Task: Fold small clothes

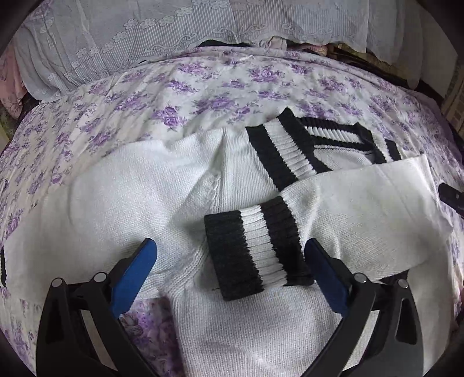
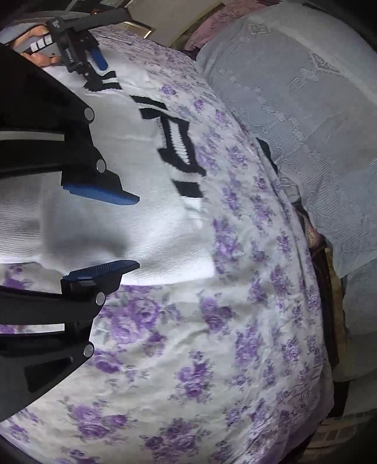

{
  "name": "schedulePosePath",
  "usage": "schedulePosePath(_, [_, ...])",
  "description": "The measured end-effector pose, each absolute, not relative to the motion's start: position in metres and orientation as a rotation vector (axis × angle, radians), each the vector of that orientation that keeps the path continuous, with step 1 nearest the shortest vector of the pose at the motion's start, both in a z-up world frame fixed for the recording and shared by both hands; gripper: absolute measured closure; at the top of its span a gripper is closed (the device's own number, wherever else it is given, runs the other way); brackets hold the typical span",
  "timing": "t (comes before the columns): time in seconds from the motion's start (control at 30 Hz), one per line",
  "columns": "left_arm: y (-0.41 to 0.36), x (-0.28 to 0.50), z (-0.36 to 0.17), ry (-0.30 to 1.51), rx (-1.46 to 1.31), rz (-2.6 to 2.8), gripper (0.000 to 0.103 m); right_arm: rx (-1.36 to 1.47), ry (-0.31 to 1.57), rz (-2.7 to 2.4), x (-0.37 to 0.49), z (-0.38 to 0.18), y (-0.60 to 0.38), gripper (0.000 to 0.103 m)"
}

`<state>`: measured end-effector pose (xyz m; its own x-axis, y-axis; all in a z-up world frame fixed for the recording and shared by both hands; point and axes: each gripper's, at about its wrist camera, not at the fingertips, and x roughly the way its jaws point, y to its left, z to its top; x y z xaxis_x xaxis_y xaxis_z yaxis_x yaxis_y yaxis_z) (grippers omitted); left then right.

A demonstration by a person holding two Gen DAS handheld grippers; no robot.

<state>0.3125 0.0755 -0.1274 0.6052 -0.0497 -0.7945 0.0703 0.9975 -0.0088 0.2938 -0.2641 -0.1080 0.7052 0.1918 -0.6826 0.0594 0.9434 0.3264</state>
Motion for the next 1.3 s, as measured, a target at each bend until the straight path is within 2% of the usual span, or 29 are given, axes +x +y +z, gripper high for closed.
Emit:
schedulePosePath(0.1, [0.079, 0.320, -0.135, 0.957, 0.028, -0.042, 0.004, 0.315, 0.775, 0.034, 0.323, -0.106, -0.266, 0.044])
schedulePosePath(0.17, [0.081, 0.324, -0.142, 0.981, 0.010, -0.053, 0.004, 0.299, 0.863, 0.007, 0.345, -0.131, -0.268, 0.037])
schedulePosePath(0.23, [0.083, 0.324, -0.141, 0.980, 0.003, -0.067, 0.004, 0.329, 0.828, 0.057, 0.345, -0.141, -0.271, 0.026])
schedulePosePath(0.3, [0.087, 0.322, -0.138, 0.969, -0.022, -0.077, 0.004, 0.362, 0.788, 0.007, 0.327, -0.132, -0.277, 0.026])
schedulePosePath(0.37, [0.094, 0.314, -0.130, 0.931, -0.057, -0.068, 0.004, 0.353, 0.740, 0.001, 0.302, -0.123, -0.277, 0.021])
schedulePosePath(0.43, [0.107, 0.304, -0.121, 0.902, -0.107, -0.035, 0.004, 0.306, 0.754, 0.032, 0.283, -0.123, -0.272, 0.004])
schedulePosePath(0.5, [0.126, 0.291, -0.114, 0.887, -0.189, -0.018, 0.004, 0.216, 0.861, 0.025, 0.277, -0.143, -0.262, 0.003])
schedulePosePath(0.57, [0.148, 0.274, -0.109, 0.865, -0.257, 0.006, 0.004, 0.145, 0.845, 0.019, 0.272, -0.138, -0.254, 0.003])
schedulePosePath(0.67, [0.194, 0.242, -0.113, 0.845, -0.342, 0.098, 0.004, 0.210, 0.728, 0.005, 0.252, -0.124, -0.265, 0.003])
schedulePosePath(0.8, [0.277, 0.214, -0.134, 0.832, -0.646, 0.169, 0.005, 0.361, 0.638, 0.058, 0.229, -0.118, -0.286, 0.003])
schedulePosePath(0.9, [0.324, 0.214, -0.145, 0.759, -0.874, 0.154, 0.005, 0.404, 0.675, 0.062, 0.225, -0.128, -0.294, 0.003])
schedulePosePath(0.97, [0.340, 0.223, -0.144, 0.721, -0.884, 0.205, 0.005, 0.441, 0.747, 0.072, 0.233, -0.142, -0.297, 0.003])
schedulePosePath(1.07, [0.355, 0.238, -0.149, 0.706, -0.895, 0.235, 0.005, 0.451, 0.740, 0.088, 0.232, -0.143, -0.297, 0.003])
schedulePosePath(1.1, [0.357, 0.238, -0.148, 0.693, -0.894, 0.246, 0.009, 0.450, 0.744, 0.086, 0.232, -0.144, -0.296, 0.003])
schedulePosePath(1.17, [0.358, 0.236, -0.148, 0.695, -0.879, 0.285, 0.028, 0.441, 0.748, 0.082, 0.232, -0.144, -0.294, 0.003])
schedulePosePath(1.23, [0.364, 0.231, -0.150, 0.695, -0.894, 0.309, 0.056, 0.433, 0.752, 0.079, 0.233, -0.144, -0.294, 0.003])
schedulePosePath(1.27, [0.369, 0.227, -0.153, 0.689, -0.918, 0.312, 0.062, 0.429, 0.754, 0.077, 0.234, -0.144, -0.293, 0.003])
schedulePosePath(1.3, [0.374, 0.224, -0.155, 0.686, -0.937, 0.320, 0.074, 0.425, 0.756, 0.075, 0.234, -0.144, -0.293, 0.003])
